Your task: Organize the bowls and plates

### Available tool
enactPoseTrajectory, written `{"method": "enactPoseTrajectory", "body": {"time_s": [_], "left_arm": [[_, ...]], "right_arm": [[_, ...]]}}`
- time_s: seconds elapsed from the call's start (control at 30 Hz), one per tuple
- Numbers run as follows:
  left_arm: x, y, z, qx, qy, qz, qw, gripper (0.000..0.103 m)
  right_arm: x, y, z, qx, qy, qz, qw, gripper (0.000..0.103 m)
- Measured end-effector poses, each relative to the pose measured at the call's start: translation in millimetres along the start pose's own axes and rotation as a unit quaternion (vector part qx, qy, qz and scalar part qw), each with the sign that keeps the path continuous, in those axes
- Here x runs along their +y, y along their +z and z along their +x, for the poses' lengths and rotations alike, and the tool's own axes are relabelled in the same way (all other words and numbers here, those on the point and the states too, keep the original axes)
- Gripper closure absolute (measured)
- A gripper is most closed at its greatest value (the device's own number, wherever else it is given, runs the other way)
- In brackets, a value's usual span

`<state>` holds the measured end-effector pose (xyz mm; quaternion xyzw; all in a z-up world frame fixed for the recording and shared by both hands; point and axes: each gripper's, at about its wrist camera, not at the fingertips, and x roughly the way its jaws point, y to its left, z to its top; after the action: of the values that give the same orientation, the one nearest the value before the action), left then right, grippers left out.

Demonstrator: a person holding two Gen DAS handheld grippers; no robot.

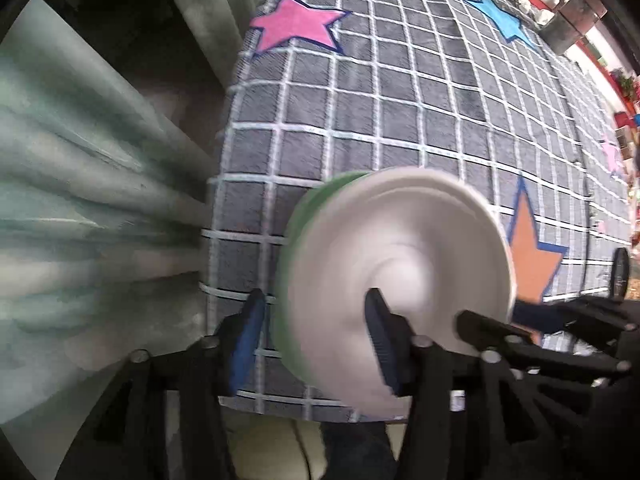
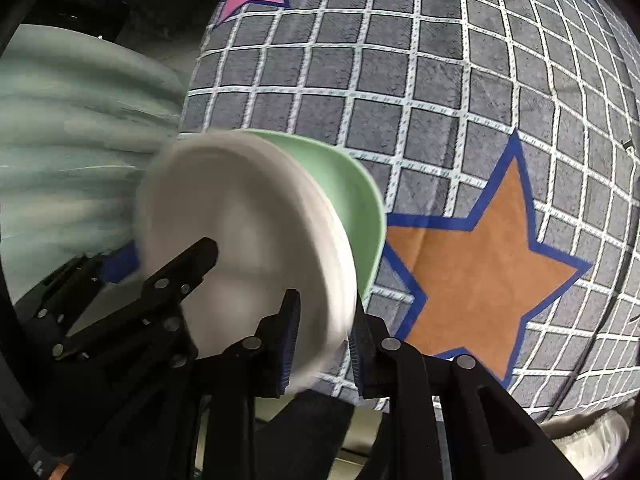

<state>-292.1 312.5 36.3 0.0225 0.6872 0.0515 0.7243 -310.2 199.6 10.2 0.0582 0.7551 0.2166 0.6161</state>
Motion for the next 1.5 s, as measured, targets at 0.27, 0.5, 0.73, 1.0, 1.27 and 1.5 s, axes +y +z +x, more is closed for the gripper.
{"method": "enactPoseTrajectory", "body": {"time_s": [0.27, 0.5, 0.73, 1.0, 1.27, 1.5], "left_arm": [[11, 3, -30, -0.026, -0.031, 0.019, 0.9990, 0.000], [-4, 2, -63, -0.042, -0.039, 0.083, 0.9949, 0.000], [-28, -4, -75, -0.037, -0.032, 0.121, 0.9915, 0.000], [-26, -4, -79, -0.047, -0.013, 0.125, 0.9910, 0.000], [-25, -3, -82, -0.058, -0.009, 0.122, 0.9907, 0.000], [-24, -5, -85, -0.063, -0.010, 0.127, 0.9899, 0.000]], "right_arm": [[-10, 5, -28, -0.034, -0.043, 0.013, 0.998, 0.001], [-11, -9, -75, -0.082, -0.075, 0.013, 0.994, 0.001], [-29, -48, -112, -0.106, -0.062, 0.060, 0.991, 0.001], [-21, -52, -113, -0.099, -0.061, 0.048, 0.992, 0.001], [-21, -52, -117, -0.101, -0.070, 0.042, 0.992, 0.001], [-16, -54, -122, -0.110, -0.079, 0.036, 0.990, 0.001]]}}
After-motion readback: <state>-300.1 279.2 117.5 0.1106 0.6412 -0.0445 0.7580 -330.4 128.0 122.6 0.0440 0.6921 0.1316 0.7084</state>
